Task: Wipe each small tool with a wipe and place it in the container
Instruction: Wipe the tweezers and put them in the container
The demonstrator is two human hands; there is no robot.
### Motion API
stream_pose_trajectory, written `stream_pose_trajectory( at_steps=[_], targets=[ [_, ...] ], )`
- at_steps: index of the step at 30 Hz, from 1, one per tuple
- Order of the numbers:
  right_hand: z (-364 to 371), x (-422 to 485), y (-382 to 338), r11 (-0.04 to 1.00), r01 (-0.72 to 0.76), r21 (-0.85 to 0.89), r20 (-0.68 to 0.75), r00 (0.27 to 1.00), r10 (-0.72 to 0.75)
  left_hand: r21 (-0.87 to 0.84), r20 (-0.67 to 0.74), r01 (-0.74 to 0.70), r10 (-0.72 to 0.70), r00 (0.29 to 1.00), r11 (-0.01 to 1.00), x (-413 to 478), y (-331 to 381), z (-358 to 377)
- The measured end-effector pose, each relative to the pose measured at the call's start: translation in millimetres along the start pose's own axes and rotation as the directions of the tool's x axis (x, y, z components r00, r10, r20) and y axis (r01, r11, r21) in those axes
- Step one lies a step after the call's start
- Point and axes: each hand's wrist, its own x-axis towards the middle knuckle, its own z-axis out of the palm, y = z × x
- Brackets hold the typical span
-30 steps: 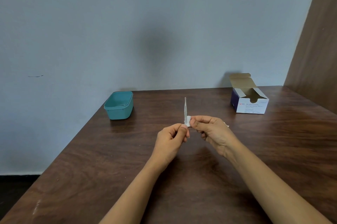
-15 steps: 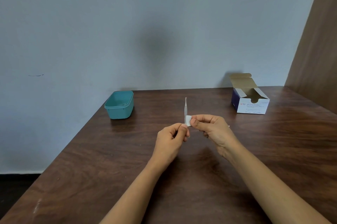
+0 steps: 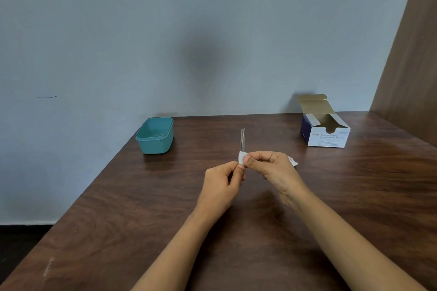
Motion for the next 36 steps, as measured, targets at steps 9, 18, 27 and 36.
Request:
stream_pose_trajectory(
  at_steps=[9, 18, 27, 36],
  targets=[
    [-1.5, 1.1, 0.5, 0.995, -0.086, 0.054, 0.018, 0.996, 0.086, 0.026, 0.042, 0.000, -0.001, 0.999, 1.000, -0.2, 2.1, 0.4],
    [-2.8, 0.8, -1.4, 0.999, -0.043, -0.024, 0.077, 0.996, 0.045, 0.007, 0.037, 0.032, -0.032, 0.999, 0.999, -0.4, 4.1, -2.5],
    [1.4, 1.6, 5.2, 0.999, 0.030, -0.039, 0.067, 0.997, -0.027, 0.048, 0.078, 0.004, -0.008, 0.997, 0.999, -1.4, 4.5, 0.3],
    [4.8, -1.8, 0.5, 0.994, 0.097, -0.041, 0.138, 0.986, -0.091, -0.007, 0.014, -0.020, 0.020, 1.000, 1.000, -2.1, 4.2, 1.7]
  ],
)
